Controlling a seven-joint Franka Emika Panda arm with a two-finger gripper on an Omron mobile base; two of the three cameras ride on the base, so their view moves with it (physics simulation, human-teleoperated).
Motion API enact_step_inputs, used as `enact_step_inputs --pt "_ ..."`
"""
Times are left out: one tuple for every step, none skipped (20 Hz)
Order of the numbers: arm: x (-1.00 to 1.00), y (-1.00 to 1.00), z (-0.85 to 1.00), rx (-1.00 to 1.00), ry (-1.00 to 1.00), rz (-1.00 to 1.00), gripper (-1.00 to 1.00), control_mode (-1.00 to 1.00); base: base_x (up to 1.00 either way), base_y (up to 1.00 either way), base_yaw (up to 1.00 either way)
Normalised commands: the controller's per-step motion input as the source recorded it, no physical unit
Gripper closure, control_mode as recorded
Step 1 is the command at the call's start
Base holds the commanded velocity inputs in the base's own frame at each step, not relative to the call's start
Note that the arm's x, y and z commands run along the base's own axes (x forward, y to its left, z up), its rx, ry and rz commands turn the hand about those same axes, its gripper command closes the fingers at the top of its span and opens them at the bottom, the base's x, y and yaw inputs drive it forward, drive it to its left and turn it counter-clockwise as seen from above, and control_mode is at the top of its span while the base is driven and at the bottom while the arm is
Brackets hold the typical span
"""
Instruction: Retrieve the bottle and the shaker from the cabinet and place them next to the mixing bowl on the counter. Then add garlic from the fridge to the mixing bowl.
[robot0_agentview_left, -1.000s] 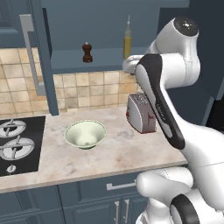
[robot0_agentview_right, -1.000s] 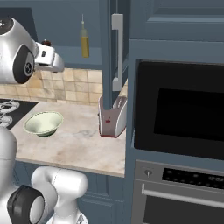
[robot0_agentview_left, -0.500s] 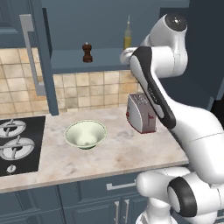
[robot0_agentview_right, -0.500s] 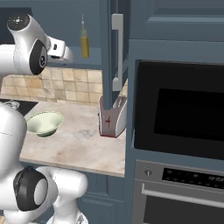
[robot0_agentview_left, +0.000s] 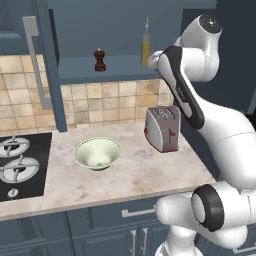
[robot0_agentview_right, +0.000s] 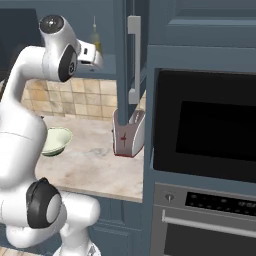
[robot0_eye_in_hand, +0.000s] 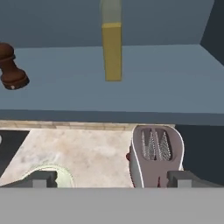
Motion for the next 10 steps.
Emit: enact_step_inputs --pt "0.6 -0.12 0.0 0.0 0.0 0.0 -1.0 -1.0 0.0 0.0 0.0" --pt "0.7 -0.01 0.0 0.0 0.0 0.0 -1.0 -1.0 0.0 0.0 0.0" --pt "0.75 0.0 0.0 0.0 -0.03 0.0 -1.0 -1.0 0.0 0.0 0.0" --pt "0.76 0.0 0.0 0.0 -0.07 0.0 -1.0 -1.0 0.0 0.0 0.0" --pt "0.72 0.0 0.0 0.0 -0.09 0.0 -1.0 -1.0 0.0 0.0 0.0" --pt "0.67 0.0 0.01 0.0 -0.1 0.0 -1.0 -1.0 0.0 0.0 0.0" --pt "0.61 0.0 0.06 0.0 -0.09 0.0 -1.0 -1.0 0.0 0.0 0.0" --pt "0.51 0.0 0.11 0.0 -0.09 0.0 -1.0 -1.0 0.0 0.0 0.0" --pt "0.46 0.01 0.14 0.0 -0.09 0.0 -1.0 -1.0 0.0 0.0 0.0" --pt "0.39 0.06 0.16 0.0 -0.09 0.0 -1.0 -1.0 0.0 0.0 0.0"
